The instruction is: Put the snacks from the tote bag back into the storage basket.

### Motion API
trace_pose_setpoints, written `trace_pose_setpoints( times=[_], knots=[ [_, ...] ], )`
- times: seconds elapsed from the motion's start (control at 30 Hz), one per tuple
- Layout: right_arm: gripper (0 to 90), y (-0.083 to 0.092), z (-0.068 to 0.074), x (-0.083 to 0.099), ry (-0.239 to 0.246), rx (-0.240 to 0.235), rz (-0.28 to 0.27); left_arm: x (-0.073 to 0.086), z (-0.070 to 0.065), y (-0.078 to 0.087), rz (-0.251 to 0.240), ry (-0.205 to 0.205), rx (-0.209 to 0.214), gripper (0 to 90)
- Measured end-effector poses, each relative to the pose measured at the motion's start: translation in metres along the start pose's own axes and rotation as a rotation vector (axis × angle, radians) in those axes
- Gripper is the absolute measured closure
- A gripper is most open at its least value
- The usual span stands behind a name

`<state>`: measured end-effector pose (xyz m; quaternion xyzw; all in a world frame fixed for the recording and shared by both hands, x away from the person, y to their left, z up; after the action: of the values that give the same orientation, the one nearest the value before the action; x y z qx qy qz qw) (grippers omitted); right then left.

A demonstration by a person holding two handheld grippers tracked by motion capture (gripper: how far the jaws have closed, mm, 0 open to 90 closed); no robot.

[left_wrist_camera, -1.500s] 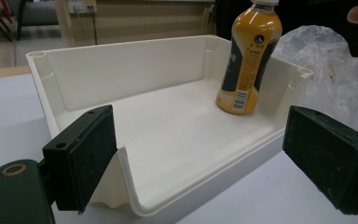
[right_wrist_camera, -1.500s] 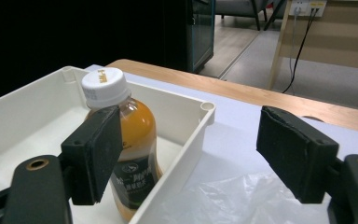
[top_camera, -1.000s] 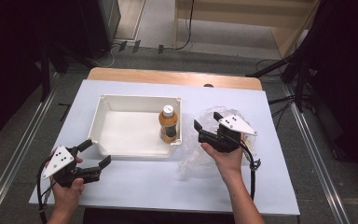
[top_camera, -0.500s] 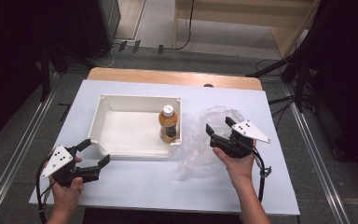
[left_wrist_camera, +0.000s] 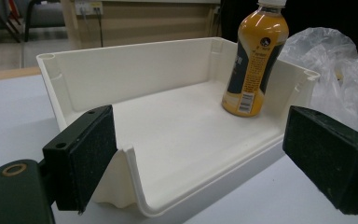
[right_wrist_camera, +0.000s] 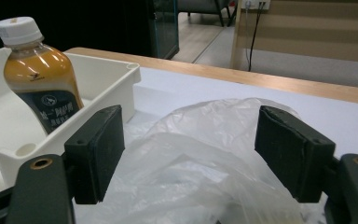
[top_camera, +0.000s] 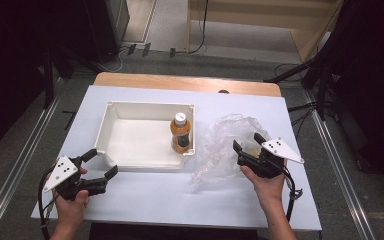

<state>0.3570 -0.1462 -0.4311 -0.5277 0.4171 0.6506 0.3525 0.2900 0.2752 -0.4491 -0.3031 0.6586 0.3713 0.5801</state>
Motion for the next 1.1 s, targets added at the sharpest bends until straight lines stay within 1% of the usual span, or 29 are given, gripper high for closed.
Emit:
trace_pose_setpoints(
  times=[0.1,0.27,0.37,0.4,0.6,0.7,0.77,0.8,0.83,0.9,1.1],
  knots=[
    [24.5,0.006,-0.006,0.002,0.004,0.009,-0.002,0.0,0.0,0.0,-0.002,0.003,-0.002,10.0],
    [24.5,0.016,-0.015,0.006,-0.001,0.024,0.0,-0.001,-0.001,0.0,-0.002,-0.003,-0.003,10.0],
    [24.4,0.02,-0.018,0.008,-0.002,0.03,0.0,-0.001,-0.001,0.0,-0.001,-0.006,-0.004,10.0],
    [24.4,0.025,-0.021,0.008,-0.003,0.032,-0.006,-0.001,0.0,0.0,-0.001,-0.007,-0.006,10.0],
    [24.4,0.034,-0.027,0.011,0.004,0.041,-0.007,-0.002,0.002,0.001,-0.008,0.0,-0.009,10.0],
    [24.4,0.039,-0.03,0.016,0.0,0.035,-0.002,-0.003,0.003,0.001,-0.015,0.004,-0.008,10.0],
    [24.4,0.04,-0.03,0.017,-0.004,0.031,-0.001,-0.003,0.003,0.001,-0.014,0.003,-0.008,10.0],
    [24.3,0.042,-0.03,0.018,0.003,0.015,-0.005,-0.003,0.003,0.001,-0.014,0.004,-0.007,10.1],
    [24.3,0.042,-0.03,0.018,0.003,0.015,-0.005,-0.003,0.003,0.0,-0.014,0.006,-0.006,10.1],
    [24.1,0.044,-0.03,0.019,-0.003,0.001,-0.012,-0.003,0.003,-0.001,-0.012,0.003,-0.003,10.0],
    [24.1,0.045,-0.032,0.021,-0.008,0.008,-0.014,-0.003,0.003,-0.004,-0.013,0.008,-0.005,10.0]
  ],
)
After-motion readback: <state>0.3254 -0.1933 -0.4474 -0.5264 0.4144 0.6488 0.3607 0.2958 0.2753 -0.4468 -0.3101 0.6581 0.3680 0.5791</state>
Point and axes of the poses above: each handheld gripper's, and its own axes: y roughly backward along the jaws, x roughly out of its underside, z roughly to its left, the point moved 8 cm from there along -y, roughly forward along the jaws, and after that the axes turned 8 degrees about -z, right-handed, at the moved point
